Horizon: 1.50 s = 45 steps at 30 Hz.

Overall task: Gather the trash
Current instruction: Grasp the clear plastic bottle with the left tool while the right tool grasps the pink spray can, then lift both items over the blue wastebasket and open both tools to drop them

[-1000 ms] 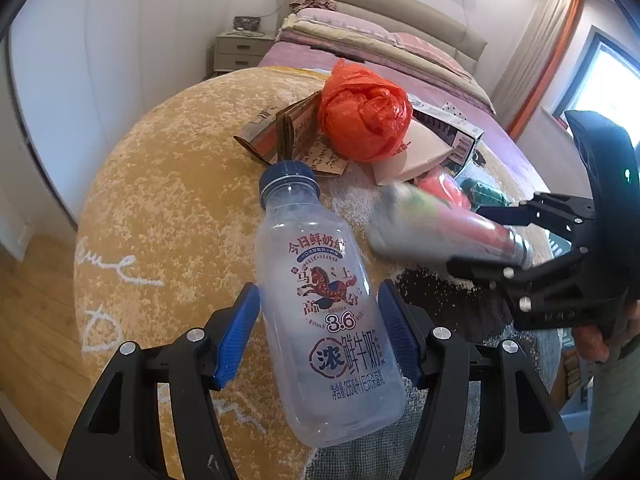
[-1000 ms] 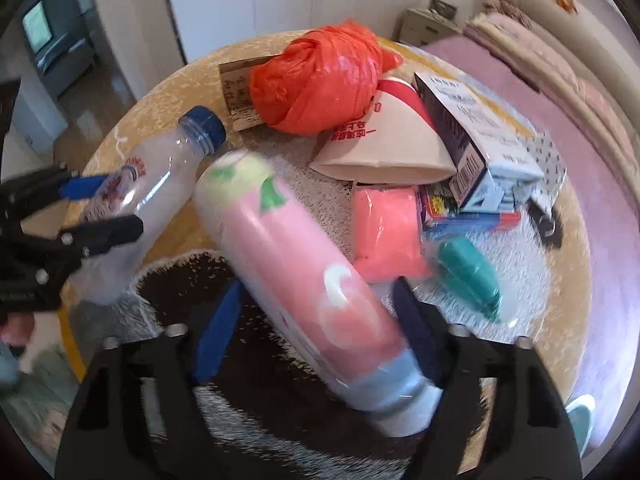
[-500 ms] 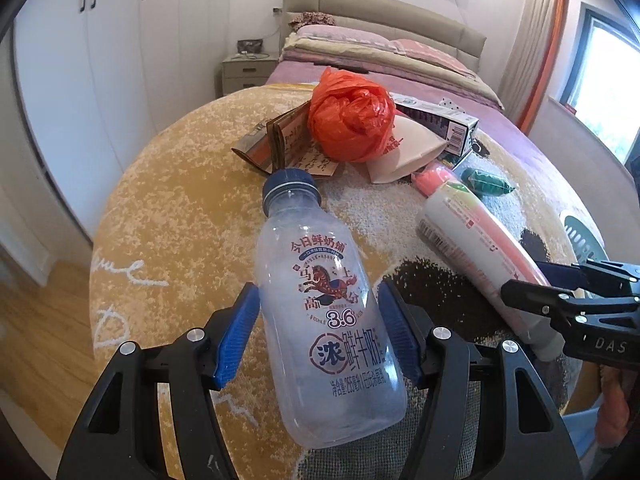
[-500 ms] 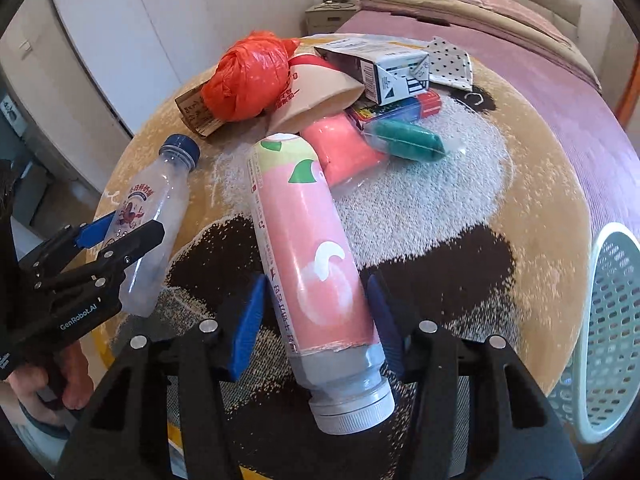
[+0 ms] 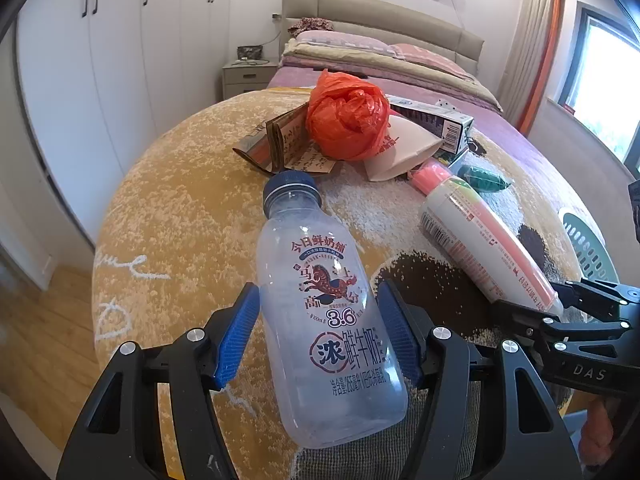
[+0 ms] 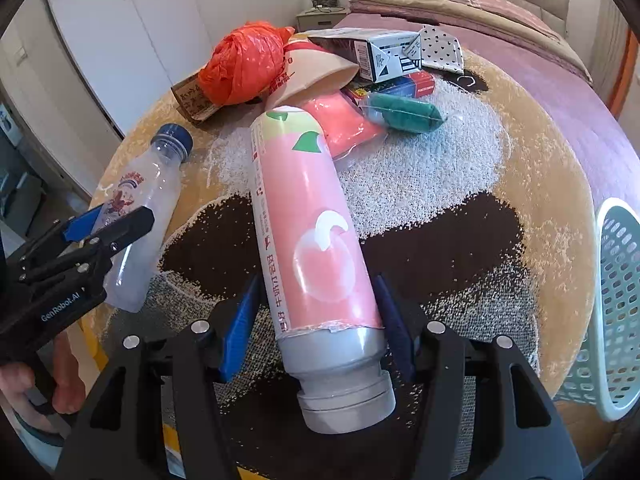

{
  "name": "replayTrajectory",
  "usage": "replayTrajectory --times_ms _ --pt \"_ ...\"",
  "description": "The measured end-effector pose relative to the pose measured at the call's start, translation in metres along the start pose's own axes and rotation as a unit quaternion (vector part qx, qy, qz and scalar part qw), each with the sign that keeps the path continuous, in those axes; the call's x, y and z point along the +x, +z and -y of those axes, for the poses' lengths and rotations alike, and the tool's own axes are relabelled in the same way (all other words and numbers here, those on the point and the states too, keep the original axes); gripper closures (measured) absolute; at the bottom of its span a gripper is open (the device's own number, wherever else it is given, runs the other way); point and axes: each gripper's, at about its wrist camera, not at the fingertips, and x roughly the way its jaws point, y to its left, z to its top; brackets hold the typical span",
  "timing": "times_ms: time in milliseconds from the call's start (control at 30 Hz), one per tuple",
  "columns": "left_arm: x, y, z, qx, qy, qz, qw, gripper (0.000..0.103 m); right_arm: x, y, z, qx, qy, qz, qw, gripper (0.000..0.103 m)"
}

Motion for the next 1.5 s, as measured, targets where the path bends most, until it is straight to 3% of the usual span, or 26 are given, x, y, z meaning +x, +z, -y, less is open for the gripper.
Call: replayTrajectory --times_ms 267,367,533,733,867,933,967,1067,1167,1367,1500 --pt "0.0 -0.001 0.005 0.007 0.002 0.001 1.0 0.043 0.002 0.005 -0.003 0.005 0.018 0.012 1.0 0.048" --pt "0.0 -0.001 0.008 0.012 -0.004 0.001 0.9999 0.044 0.001 0.006 -0.006 0.001 0.027 0.018 0.999 0.056" --pt "-0.004 0.003 0.013 -0.002 -0.047 0.006 0.9989 0.045 -0.016 0.003 0.003 0.02 0.045 0.044 0.998 0.058" --pt "-0.016 0.011 0.038 0.009 -0.072 0.027 0.997 0.047 -0.049 0.0 0.027 0.042 0.045 0.084 0.995 0.058" --pt "-0.021 0.019 0.063 0.023 -0.101 0.039 0.9938 0.065 -0.072 -0.002 0.051 0.064 0.038 0.111 0.991 0.058" --pt "-0.017 0.022 0.077 0.037 -0.109 0.029 0.993 0.079 -0.082 -0.005 0.068 0.078 0.033 0.122 0.989 0.058" --pt "-0.012 0.023 0.084 0.048 -0.114 0.015 0.9922 0.094 -0.085 -0.006 0.074 0.085 0.03 0.124 0.988 0.058" --pt "-0.004 0.018 0.096 0.07 -0.119 -0.008 0.9904 0.087 -0.089 -0.013 0.09 0.1 0.029 0.124 0.987 0.057" --pt "-0.004 0.016 0.099 0.068 -0.118 -0.025 0.9904 0.042 -0.087 -0.02 0.1 0.113 0.034 0.121 0.986 0.057" --pt "0.014 0.003 0.099 0.066 -0.131 -0.091 0.985 0.041 -0.084 -0.03 0.112 0.132 0.045 0.116 0.983 0.057" --pt "0.025 -0.003 0.104 0.063 -0.124 -0.1 0.9851 0.056 -0.085 -0.034 0.115 0.136 0.046 0.118 0.983 0.057"
